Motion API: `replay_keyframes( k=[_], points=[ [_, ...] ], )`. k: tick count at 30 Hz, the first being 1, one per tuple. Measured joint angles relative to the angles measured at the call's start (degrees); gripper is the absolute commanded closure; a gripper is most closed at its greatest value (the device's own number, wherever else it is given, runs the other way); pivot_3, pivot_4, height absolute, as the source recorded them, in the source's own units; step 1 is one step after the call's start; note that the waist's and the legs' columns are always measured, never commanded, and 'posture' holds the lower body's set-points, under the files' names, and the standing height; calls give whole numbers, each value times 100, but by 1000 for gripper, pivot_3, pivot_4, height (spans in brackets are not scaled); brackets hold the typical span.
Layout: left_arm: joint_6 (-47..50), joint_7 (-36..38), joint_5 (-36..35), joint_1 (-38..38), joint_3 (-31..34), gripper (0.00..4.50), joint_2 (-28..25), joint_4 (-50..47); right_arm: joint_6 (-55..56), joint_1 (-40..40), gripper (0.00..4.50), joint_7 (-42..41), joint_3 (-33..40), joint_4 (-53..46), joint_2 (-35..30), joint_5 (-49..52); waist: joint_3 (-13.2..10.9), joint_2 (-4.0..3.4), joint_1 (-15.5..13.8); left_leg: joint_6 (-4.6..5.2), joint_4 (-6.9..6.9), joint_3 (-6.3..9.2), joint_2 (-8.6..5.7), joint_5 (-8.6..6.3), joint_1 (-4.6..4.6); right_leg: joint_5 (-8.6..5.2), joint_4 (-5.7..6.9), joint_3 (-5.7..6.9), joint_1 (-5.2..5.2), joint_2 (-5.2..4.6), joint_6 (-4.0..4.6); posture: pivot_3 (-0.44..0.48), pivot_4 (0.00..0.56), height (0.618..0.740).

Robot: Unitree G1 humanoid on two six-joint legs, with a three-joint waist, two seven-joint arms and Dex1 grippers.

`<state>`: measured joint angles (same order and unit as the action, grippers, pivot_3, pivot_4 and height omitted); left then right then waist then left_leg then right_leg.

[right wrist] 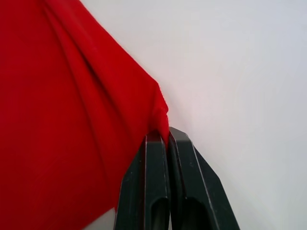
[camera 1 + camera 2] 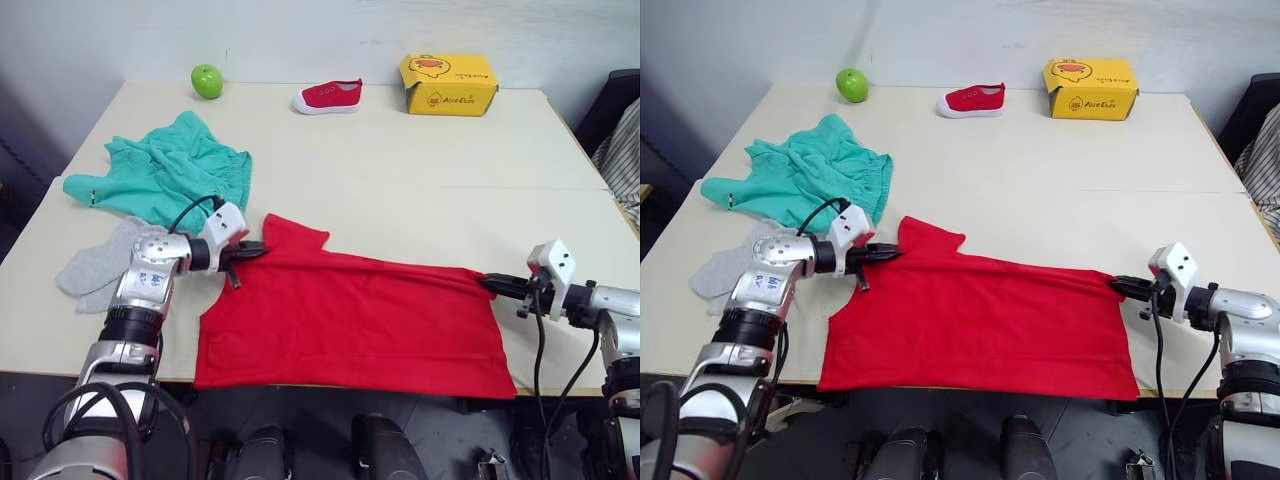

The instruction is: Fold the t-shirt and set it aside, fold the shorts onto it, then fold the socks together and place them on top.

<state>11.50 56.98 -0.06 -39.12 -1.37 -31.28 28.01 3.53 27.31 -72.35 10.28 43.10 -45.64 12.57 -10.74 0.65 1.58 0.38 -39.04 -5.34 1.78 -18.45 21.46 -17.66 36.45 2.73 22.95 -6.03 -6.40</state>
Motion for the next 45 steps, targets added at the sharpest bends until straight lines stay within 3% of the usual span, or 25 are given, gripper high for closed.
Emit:
replay_keyframes(
  k=[5, 12, 19, 24, 27, 30, 38, 43, 44, 45],
  points=[
    [779, 156, -232, -199, 20, 2280, -154, -72, -228, -45, 2451, -112, -72, -136, -161, 11, 0, 0, -4, 5, 0, 0, -2, -2, -1, 0, 0, 0, -1, -2, 0, 0, 150, 740],
    [1744, 391, -456, -1484, 28, 10, -267, 755, -283, 232, 16, -80, -82, -70, -470, 1, -1, 1, -9, 13, -3, 0, -9, -6, 3, 0, -2, 5, -1, -6, 0, 0, 150, 740],
    [1201, -355, -142, -2251, -225, 10, 591, 2639, -246, 886, 16, -159, -376, 577, -418, -256, -4, 7, 0, 12, -6, -7, -6, -5, 4, 1, -5, 4, 0, 0, -3, 0, 150, 740],
    [570, -895, 93, -2708, -290, 10, 893, 3580, -254, 1275, 16, -254, -623, 1129, -293, -489, -6, 10, 3, 11, -4, -14, -6, -6, 5, 1, -5, 3, 3, 1, -3, 0, 150, 740],
    [319, -972, 156, -2773, -304, 0, 996, 3818, -252, 1411, 637, -332, -761, 1282, -290, -593, -6, 10, -1, 10, -4, -16, -7, -6, 5, 1, -5, 4, 3, 1, -3, 0, 150, 740],
    [151, -988, 182, -2775, -301, 0, 1031, 3907, -241, 1443, 1667, -381, -762, 1364, -290, -618, -6, 10, -3, 10, -5, -16, -8, -6, 5, 1, -4, 4, 3, -1, -3, 0, 150, 740],
    [-399, -1125, 277, -2744, -291, 2549, 1056, 4070, -137, 1389, 4500, -607, -755, 1302, -290, -585, -6, 10, -4, 10, -5, -15, -8, -6, 6, 2, -5, 4, 3, -1, -4, 0, 150, 740],
    [-709, -1020, 222, -2729, -99, 4208, 1061, 4072, -67, 1160, 4500, -684, -731, 1020, -290, -461, -6, 11, -4, 8, -5, -16, -7, -7, 7, 2, -6, 6, 3, -1, -4, 0, 150, 740],
    [-751, -969, 200, -2728, -57, 4479, 1054, 4072, -60, 1122, 4500, -684, -719, 962, -290, -425, -6, 11, -4, 8, -5, -16, -8, -7, 7, 2, -6, 6, 3, -1, -4, 0, 150, 740],
    [-786, -926, 176, -2727, -5, 4479, 1049, 4071, -50, 1068, 4500, -684, -696, 875, -290, -399, -6, 11, -4, 8, -5, -16, -7, -7, 7, 2, -6, 7, 3, 0, -4, 0, 150, 740]
  ],
)
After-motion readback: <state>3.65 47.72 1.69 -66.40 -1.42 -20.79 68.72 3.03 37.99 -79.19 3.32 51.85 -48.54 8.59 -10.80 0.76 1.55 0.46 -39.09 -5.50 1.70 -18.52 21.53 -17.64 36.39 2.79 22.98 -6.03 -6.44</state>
